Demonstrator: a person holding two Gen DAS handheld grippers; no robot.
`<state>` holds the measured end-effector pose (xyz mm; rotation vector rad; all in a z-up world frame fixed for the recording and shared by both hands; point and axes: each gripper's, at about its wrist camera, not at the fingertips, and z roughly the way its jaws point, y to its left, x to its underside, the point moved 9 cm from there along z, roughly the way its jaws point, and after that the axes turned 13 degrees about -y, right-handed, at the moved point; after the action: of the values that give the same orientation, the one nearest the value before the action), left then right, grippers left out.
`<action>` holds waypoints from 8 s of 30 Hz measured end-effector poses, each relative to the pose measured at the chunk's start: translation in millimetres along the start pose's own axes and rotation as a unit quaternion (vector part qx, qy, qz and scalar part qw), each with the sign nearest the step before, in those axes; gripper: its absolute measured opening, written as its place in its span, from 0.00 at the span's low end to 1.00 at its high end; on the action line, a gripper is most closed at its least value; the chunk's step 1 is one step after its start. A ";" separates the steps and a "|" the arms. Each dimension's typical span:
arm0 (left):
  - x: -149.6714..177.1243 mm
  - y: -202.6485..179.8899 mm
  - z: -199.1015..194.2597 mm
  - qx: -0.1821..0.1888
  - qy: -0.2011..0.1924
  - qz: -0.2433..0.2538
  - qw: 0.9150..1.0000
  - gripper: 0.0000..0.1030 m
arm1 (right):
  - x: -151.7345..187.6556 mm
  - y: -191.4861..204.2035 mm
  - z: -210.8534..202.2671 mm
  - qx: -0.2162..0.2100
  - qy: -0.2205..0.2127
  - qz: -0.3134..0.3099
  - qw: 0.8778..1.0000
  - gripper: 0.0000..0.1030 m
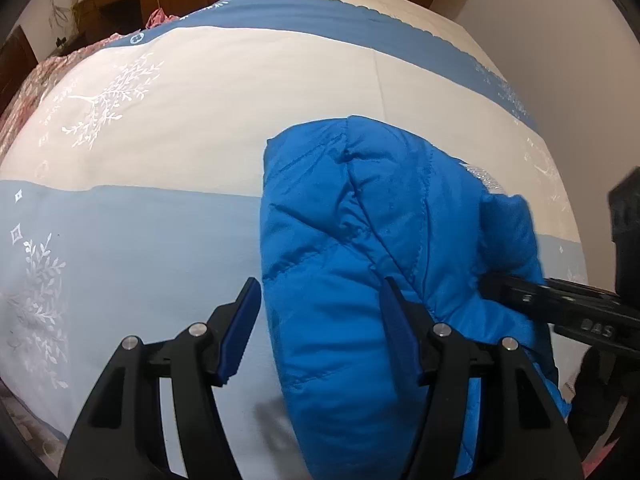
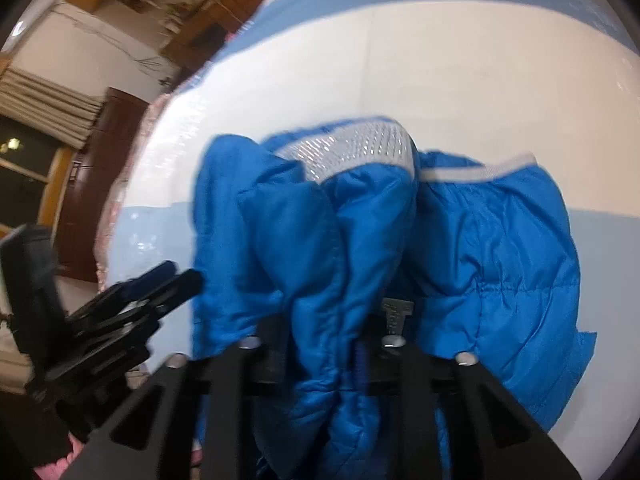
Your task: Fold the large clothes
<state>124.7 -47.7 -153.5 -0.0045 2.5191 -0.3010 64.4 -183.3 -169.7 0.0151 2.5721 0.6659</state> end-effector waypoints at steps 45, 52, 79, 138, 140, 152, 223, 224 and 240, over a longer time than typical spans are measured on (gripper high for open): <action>31.3 -103.7 -1.5 0.069 0.004 0.086 0.994 0.64 | 47.2 -118.8 -83.1 0.093 -0.077 0.021 0.992 0.35; 50.1 -98.5 -42.2 0.091 0.015 0.088 0.992 0.63 | 50.9 -19.2 -98.5 0.027 -0.086 -0.098 0.991 0.32; 94.0 -127.6 -35.6 0.151 0.016 0.110 0.982 0.29 | 127.6 -88.0 -58.3 0.007 -0.032 0.007 0.999 0.12; 52.3 -99.2 -11.4 0.117 0.014 0.121 0.986 0.15 | 39.8 -49.7 -63.3 0.046 -0.125 -0.055 0.990 0.19; 64.1 -95.9 -18.5 0.118 0.006 0.125 0.985 0.15 | 56.6 -50.3 -64.2 0.052 -0.123 -0.052 0.990 0.19; 109.1 -87.8 2.6 0.083 -0.032 0.152 0.984 0.16 | 108.4 -93.9 -25.8 0.042 -0.157 -0.015 0.987 0.14; 38.1 -83.2 22.3 0.338 0.077 -0.047 0.937 0.59 | 60.4 -135.2 -47.8 -0.165 -0.152 0.158 0.962 0.39; 37.3 -83.2 18.4 0.341 0.070 -0.046 0.936 0.59 | 58.5 -132.5 -51.1 -0.165 -0.157 0.150 0.962 0.39; -47.0 -22.0 47.6 0.266 -0.047 -0.049 0.962 0.60 | -74.3 -62.7 23.8 -0.208 -0.156 0.053 0.964 0.39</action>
<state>188.9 -75.9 -160.2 0.0682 2.2728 -0.9847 147.6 -237.1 -183.5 0.1101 2.1005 1.1365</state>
